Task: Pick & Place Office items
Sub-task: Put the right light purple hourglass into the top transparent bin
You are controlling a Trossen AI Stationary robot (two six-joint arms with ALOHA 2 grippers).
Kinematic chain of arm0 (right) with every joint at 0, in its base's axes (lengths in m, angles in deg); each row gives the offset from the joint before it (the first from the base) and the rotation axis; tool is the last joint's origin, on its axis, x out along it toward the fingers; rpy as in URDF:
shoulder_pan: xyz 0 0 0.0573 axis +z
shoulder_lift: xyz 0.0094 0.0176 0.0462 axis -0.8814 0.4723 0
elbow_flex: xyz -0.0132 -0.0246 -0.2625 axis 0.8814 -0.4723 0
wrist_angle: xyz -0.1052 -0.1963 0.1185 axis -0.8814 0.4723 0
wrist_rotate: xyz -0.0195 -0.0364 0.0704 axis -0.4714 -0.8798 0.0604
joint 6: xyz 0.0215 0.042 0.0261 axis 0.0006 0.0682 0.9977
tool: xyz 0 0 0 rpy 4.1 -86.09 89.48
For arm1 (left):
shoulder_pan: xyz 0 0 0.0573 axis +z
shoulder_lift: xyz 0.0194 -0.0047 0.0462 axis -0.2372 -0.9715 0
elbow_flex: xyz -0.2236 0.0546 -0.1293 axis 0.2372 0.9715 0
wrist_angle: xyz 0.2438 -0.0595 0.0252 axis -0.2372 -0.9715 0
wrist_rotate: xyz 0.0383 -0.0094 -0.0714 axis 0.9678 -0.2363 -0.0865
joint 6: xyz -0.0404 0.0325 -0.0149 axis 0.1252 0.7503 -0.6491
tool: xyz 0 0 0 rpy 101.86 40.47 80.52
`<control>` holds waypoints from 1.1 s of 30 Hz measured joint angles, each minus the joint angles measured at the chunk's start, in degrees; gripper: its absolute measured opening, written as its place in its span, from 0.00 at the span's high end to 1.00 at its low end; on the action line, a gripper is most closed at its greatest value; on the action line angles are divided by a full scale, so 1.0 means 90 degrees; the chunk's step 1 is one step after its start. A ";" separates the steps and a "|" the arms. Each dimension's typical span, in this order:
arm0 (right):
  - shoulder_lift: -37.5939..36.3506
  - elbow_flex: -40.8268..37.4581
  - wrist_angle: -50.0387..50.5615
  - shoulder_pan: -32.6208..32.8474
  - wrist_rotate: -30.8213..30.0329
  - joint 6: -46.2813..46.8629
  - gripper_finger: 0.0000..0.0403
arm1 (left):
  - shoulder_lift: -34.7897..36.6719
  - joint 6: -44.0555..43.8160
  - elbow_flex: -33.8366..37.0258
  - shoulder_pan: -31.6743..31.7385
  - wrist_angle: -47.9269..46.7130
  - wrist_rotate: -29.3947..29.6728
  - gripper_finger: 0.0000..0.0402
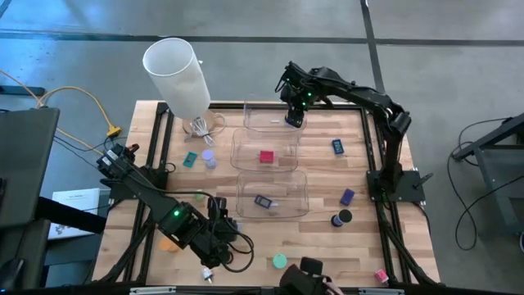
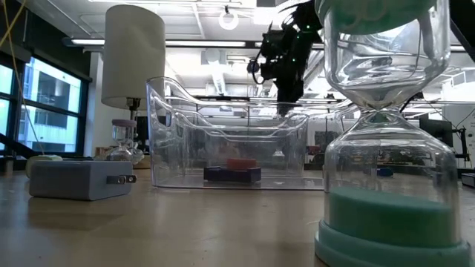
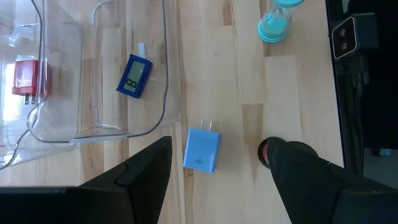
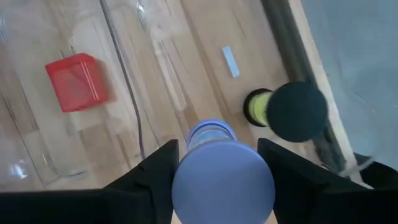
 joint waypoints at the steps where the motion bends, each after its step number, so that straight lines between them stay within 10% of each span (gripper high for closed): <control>1: 0.0052 0.0000 -0.0010 0.0000 0.0002 -0.0010 0.54 | 0.0000 0.0000 0.0000 0.0000 0.0000 0.0000 0.37; 33: 0.0878 -0.0002 -0.0063 -0.0104 -0.0194 0.0303 0.43 | 0.0000 0.0002 0.0019 -0.0002 -0.0001 0.0006 0.37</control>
